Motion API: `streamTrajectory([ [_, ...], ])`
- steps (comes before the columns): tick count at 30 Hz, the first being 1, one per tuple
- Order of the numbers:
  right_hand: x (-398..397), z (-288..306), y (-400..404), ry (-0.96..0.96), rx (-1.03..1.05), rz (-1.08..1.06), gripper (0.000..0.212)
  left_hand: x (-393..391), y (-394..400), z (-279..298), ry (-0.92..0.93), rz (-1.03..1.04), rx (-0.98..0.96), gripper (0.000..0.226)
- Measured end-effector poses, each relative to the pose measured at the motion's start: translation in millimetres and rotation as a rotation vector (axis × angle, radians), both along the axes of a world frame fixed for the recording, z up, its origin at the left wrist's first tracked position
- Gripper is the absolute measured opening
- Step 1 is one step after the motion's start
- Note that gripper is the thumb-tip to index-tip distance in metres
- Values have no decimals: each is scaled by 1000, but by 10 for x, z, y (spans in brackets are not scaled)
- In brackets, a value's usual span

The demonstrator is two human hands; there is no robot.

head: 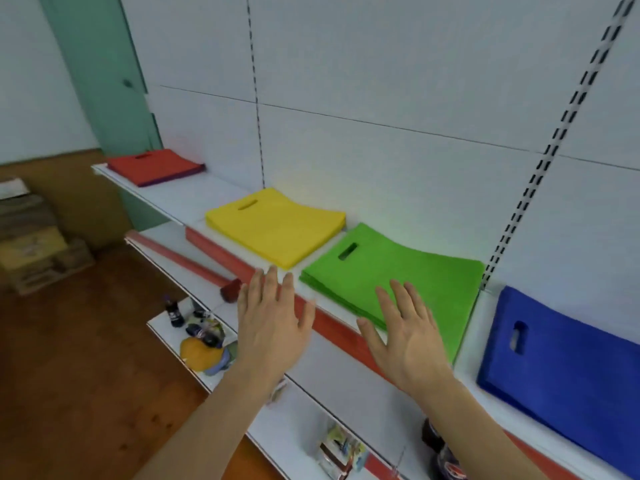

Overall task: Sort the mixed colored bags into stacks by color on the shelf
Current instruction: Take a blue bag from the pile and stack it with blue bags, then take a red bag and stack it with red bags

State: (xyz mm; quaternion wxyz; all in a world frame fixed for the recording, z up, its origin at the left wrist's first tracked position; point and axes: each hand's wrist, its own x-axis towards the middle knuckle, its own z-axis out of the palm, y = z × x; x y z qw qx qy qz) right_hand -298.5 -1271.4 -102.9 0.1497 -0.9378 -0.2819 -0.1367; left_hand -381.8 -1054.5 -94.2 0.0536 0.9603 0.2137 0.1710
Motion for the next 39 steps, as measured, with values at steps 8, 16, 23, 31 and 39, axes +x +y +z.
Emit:
streamTrajectory([
  [8, -225, -45, 1774, -17, 14, 233, 73, -678, 1462, -25, -12, 243, 3, 69],
  [16, -24, -77, 3155, -23, 6, 388, 75, -726, 2590, -204, -35, 395, -26, 71],
  [23, 460, -34, 4312, 9, -37, 443, 85, -354, 3644, -152, -50, 457, -8, 73],
  [31, 880, 56, 5498, 32, -157, 503, 86, 9, 4690, -169, -47, 517, -11, 71],
  [39, 1265, -43, 6897, 49, -121, 451, 99, 380, 6043, -220, -56, 463, -33, 69],
])
